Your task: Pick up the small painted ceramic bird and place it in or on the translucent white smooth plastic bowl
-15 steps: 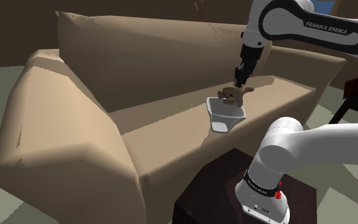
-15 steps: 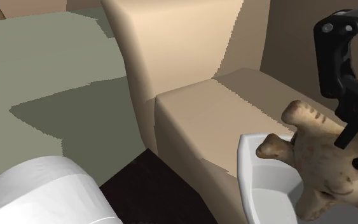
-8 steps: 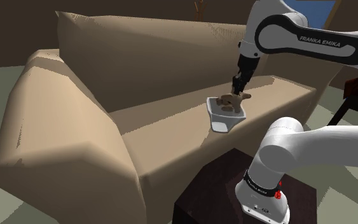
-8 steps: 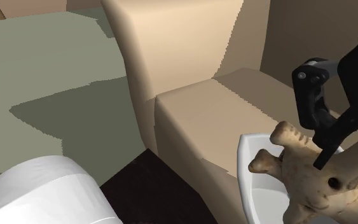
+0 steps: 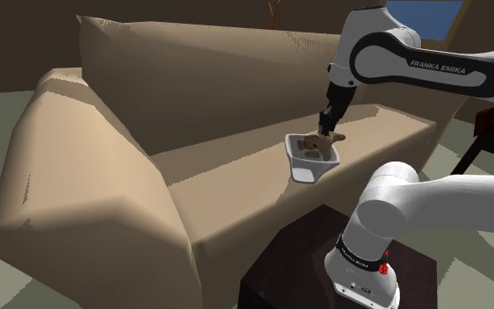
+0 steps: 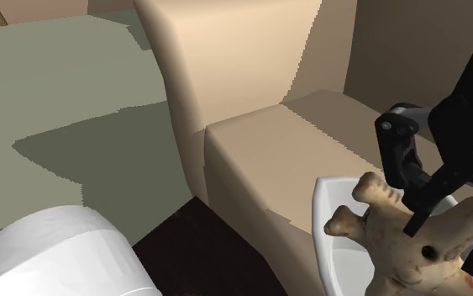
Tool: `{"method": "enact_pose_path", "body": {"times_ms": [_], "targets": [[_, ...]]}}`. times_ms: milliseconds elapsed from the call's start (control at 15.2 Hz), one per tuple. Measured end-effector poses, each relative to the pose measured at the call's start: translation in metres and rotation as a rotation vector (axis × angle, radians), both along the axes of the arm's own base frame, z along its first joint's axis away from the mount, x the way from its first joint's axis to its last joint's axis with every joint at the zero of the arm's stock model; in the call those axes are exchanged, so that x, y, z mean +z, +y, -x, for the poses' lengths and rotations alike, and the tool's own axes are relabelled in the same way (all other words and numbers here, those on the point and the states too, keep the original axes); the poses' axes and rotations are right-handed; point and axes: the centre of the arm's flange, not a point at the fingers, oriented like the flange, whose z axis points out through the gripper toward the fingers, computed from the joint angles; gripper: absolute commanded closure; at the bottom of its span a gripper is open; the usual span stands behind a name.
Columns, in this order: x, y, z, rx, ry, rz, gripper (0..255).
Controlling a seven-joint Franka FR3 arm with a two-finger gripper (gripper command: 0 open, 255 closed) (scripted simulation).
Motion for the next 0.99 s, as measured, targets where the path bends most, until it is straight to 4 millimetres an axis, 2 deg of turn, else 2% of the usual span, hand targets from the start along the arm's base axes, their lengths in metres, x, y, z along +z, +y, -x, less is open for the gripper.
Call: {"method": "enact_pose_path", "body": {"times_ms": [66, 132, 528, 660, 792, 990], "targets": [[0.0, 0.0, 0.0, 0.0, 0.0, 0.0, 255], [0.0, 0.0, 0.0, 0.0, 0.0, 0.0, 0], [-0.002, 0.001, 0.0, 0.001, 0.005, -0.003, 0], [0.012, 0.003, -0.001, 0.001, 0.005, -0.003, 0], [0.034, 0.004, 0.002, 0.001, 0.004, -0.002, 0], [0.046, 0.008, 0.001, 0.001, 0.005, -0.003, 0]]}}
